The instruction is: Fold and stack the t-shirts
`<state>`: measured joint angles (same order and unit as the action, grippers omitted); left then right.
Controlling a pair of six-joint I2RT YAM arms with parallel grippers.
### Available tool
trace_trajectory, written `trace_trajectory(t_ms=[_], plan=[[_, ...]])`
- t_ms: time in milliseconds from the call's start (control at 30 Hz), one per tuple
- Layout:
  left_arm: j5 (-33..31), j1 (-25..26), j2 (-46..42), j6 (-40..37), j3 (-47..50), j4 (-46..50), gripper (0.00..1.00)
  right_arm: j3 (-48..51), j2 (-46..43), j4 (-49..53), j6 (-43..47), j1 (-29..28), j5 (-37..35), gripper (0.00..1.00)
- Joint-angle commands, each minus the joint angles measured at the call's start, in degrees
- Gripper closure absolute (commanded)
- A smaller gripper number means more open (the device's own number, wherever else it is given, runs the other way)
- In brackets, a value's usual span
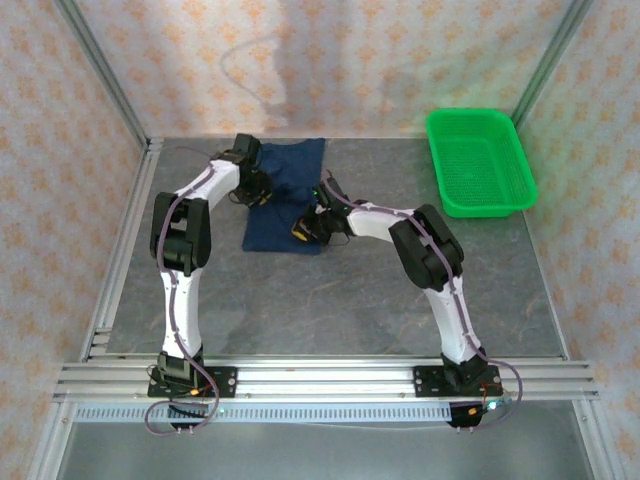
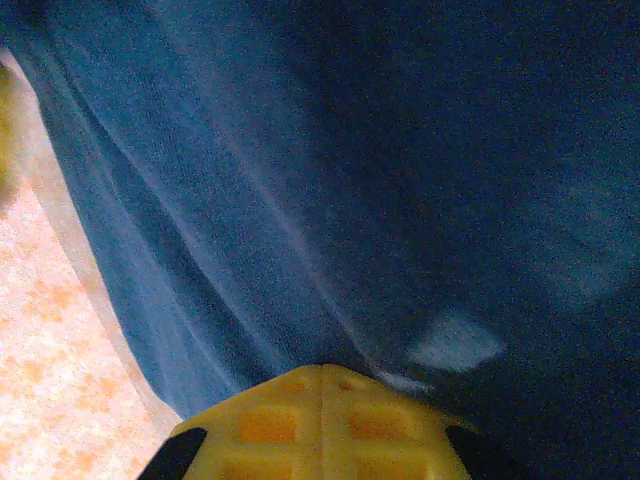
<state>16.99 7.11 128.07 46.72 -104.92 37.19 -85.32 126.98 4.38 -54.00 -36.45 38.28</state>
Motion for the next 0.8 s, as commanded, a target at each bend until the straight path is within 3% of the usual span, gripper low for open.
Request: trace_trajectory(t_ms=[0, 67, 200, 533, 633, 767], plan=[[-6.7, -0.4, -0.2, 0.8, -8.2, 3.4, 0.79, 4.8, -2.3, 3.7, 0.2, -2.8, -2.1, 1.0], [-6.9, -0.2, -0.4, 1.1, -10.6, 3.6, 0.71, 7.0, -3.1, 3.5, 0.3, -3.6, -2.1, 1.0], [-5.7, 0.5, -3.9, 0.8, -10.0, 5.0, 0.67, 12.2, -6.4, 1.8, -0.9, -5.1, -2.7, 1.0], [-4.6, 3.6, -31.9, -2.1, 26.0, -1.9, 0.5, 24.8, -18.4, -3.9, -8.0, -12.0, -5.3, 0.97], [-6.5, 3.6, -34.4, -4.6, 28.8, -0.8, 0.5, 24.3, -22.2, 2.3, -4.2, -12.8, -6.3, 0.95], [-3.7, 4.0, -32.6, -7.4, 27.1, -0.9, 0.5, 23.0, -26.6, 11.4, 2.6, -13.1, -8.2, 0.92]])
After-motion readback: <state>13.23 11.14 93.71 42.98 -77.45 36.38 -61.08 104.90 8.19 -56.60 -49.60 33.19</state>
